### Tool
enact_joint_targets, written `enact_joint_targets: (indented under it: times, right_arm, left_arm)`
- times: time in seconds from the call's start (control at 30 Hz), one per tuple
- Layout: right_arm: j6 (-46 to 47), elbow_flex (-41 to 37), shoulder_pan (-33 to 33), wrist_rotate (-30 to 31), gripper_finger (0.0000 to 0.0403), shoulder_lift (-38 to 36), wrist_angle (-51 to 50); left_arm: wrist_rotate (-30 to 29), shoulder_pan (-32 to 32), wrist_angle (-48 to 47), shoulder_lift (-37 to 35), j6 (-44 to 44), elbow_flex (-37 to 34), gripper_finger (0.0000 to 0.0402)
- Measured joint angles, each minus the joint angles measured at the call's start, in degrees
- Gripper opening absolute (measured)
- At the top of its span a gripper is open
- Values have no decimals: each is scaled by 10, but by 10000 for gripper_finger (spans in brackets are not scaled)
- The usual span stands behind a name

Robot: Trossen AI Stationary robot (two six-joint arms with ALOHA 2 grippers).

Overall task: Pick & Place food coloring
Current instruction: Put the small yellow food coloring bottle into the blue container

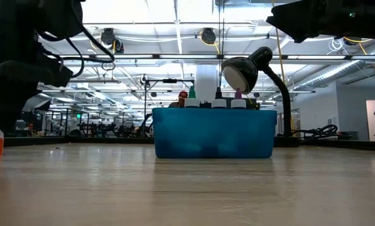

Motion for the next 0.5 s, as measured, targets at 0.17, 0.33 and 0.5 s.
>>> enact_joint_targets:
  times: [0.17, 0.33, 0.5]
  right_arm:
    - [3, 0, 0, 0, 212, 0, 0]
    - [4, 0, 0, 0, 212, 0, 0]
    - [4, 0, 0, 0, 212, 0, 0]
  left_arm:
    - [9, 0, 4, 17, 0, 0, 212]
    - [13, 0, 17, 43, 2, 0, 214]
    - [13, 0, 70, 72, 33, 0, 214]
